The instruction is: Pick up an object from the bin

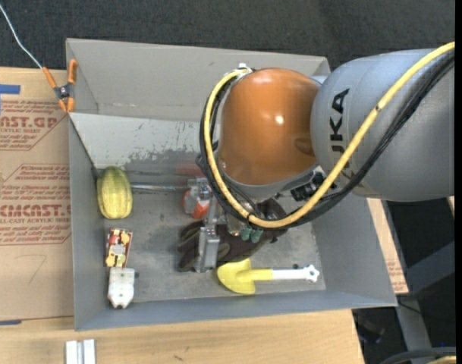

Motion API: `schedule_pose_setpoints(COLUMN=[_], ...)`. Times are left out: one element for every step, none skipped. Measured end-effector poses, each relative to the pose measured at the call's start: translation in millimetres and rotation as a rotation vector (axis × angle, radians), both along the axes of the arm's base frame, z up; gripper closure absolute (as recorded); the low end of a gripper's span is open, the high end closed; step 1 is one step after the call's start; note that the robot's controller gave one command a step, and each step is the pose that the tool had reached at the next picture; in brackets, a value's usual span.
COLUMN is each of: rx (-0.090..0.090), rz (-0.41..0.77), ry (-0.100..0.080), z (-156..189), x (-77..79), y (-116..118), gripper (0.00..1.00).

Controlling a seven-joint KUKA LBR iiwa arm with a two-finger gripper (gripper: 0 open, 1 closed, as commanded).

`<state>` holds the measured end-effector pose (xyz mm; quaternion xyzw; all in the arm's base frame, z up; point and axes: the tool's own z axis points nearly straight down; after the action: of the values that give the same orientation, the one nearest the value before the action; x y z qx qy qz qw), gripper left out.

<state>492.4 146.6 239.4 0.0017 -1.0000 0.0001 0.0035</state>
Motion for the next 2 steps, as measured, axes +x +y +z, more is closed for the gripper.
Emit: schedule_pose_setpoints(rx=[0.002,0.001], rz=[-0.003,0.118], ry=[-0.008,-0.008], z=[4.6,-63.7], x=[1.7,1.9], y=[-1.2,-16.6], gripper=[0.0,0.0])
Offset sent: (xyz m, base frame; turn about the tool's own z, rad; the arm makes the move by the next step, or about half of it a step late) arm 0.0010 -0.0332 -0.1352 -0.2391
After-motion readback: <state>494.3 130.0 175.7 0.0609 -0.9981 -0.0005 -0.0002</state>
